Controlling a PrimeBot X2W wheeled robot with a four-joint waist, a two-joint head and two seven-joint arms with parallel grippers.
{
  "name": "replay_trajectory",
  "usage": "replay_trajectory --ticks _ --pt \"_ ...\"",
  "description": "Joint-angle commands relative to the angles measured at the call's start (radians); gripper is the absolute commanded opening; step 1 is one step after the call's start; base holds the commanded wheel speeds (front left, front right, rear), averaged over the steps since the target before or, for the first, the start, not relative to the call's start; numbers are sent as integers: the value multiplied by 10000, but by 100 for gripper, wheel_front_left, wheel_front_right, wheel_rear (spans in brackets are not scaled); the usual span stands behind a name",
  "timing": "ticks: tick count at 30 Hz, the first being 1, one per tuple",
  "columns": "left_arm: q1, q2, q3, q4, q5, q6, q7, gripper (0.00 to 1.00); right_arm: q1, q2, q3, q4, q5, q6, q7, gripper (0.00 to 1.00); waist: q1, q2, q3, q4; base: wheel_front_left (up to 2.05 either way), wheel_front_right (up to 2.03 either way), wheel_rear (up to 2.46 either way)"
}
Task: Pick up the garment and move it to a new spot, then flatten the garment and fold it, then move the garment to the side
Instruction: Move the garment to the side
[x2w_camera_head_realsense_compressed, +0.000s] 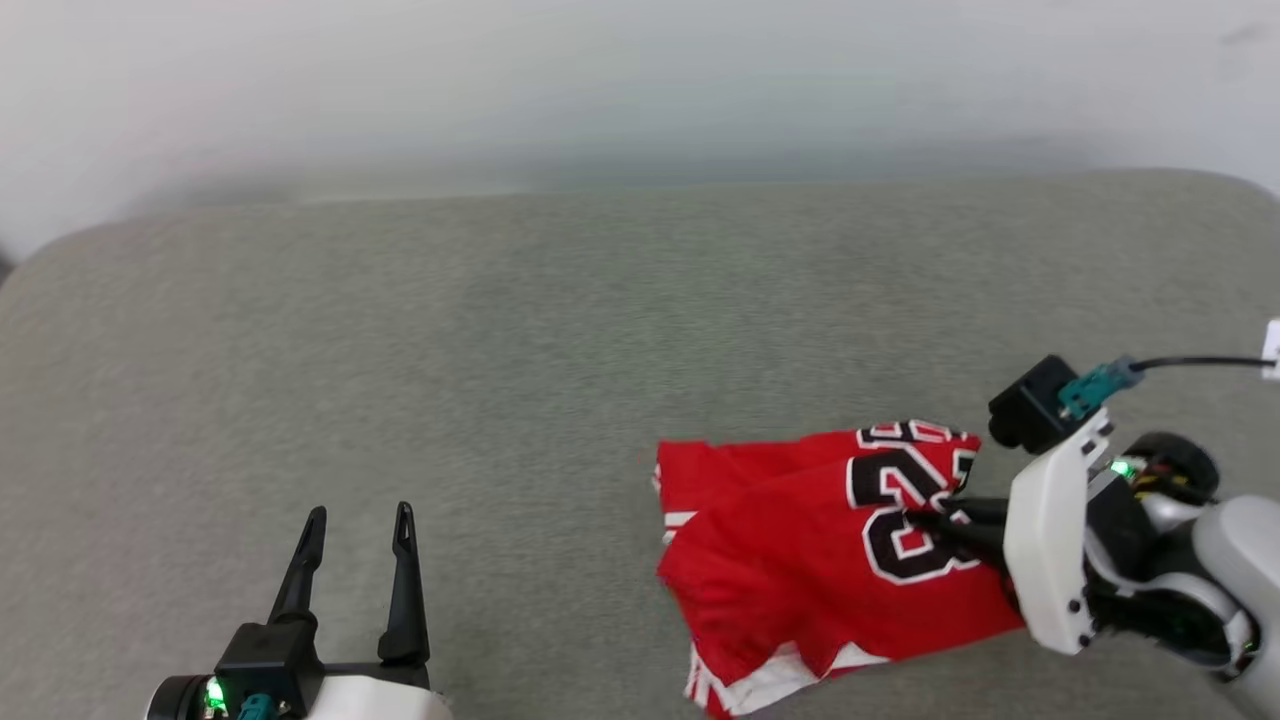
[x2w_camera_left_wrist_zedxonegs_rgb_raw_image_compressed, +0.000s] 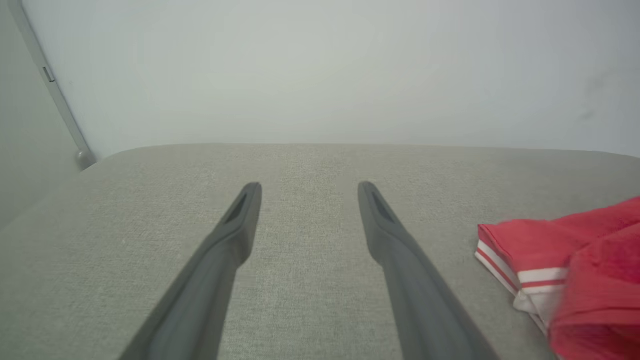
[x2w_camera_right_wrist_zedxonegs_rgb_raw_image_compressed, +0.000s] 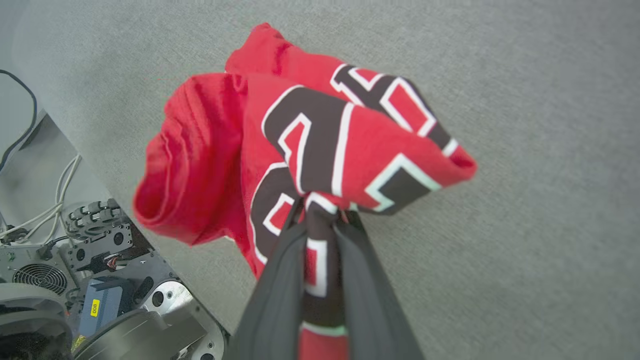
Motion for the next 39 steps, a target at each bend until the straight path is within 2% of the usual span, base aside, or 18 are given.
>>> replay_trajectory --ticks 1,4,5,8,16,22,32,39 --pt "38 -10 18 -85 -47 62 -48 100 -211 -213 3 -115 -8 -4 12 0 -1 0 -52 -650 0 0 0" --pt "-30 -9 77 -190 -70 135 -47 100 -511 -626 -34 -261 -20 -4 78 0 -1 0 167 -1129 0 0 0" --pt "-232 -10 83 -276 -8 104 -38 100 -755 -929 -268 -92 40 -4 16 0 -1 0 495 -1483 0 0 0" --pt "-402 -7 114 -339 89 24 -36 100 -994 -1197 -570 311 13 -4 -90 0 -1 0 911 -1710 0 0 0" --pt "-911 -6 174 -539 473 -193 -36 100 -1665 -2147 -1336 2042 -498 -6 -199 0 -1 0 1919 -1748 0 0 0" --pt "-1374 49 307 -693 661 -442 -36 100 -2280 -2522 -1901 3511 -1243 -6 -244 0 -1 0 2694 -1628 0 0 0" --pt "-1754 193 463 -900 847 -591 -36 100 -3132 -1974 -3213 5665 -2736 -7 -846 0 -1 0 3562 -1675 0 0 0" --pt "-1857 239 472 -845 886 -610 -38 100 -3272 -1259 -3832 6629 -3735 -6 -1380 0 -1 0 3569 -1690 0 0 0"
